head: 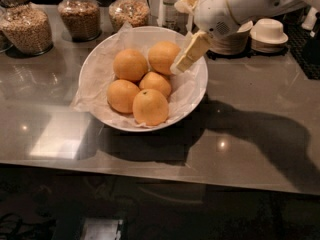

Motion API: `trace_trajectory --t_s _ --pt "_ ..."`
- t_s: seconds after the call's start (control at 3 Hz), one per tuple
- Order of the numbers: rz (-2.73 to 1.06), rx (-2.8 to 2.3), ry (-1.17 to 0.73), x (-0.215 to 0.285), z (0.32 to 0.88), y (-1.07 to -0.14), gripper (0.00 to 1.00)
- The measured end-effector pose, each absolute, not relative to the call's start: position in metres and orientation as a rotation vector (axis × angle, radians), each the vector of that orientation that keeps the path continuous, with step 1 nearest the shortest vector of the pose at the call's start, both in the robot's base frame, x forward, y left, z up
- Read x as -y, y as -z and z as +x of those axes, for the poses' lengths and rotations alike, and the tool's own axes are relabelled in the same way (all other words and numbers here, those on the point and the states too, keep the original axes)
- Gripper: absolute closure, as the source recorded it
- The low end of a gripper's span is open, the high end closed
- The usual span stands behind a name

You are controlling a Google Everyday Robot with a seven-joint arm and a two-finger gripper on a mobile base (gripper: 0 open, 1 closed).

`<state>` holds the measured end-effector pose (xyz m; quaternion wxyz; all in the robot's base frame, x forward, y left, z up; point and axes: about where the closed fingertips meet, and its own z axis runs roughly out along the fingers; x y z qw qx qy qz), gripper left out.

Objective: Pick orange from white bowl

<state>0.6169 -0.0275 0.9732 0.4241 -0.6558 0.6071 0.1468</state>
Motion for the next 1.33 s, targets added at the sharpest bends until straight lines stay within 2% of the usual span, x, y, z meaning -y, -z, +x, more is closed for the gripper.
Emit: trace_trajectory --t_s 0.33,1.33 --pt "-1.61 -1.48 -0.335 0.038 0.611 -0.988 0.0" --pt "-1.726 -1.426 -0.448 0.01 0.588 -0.962 0.0"
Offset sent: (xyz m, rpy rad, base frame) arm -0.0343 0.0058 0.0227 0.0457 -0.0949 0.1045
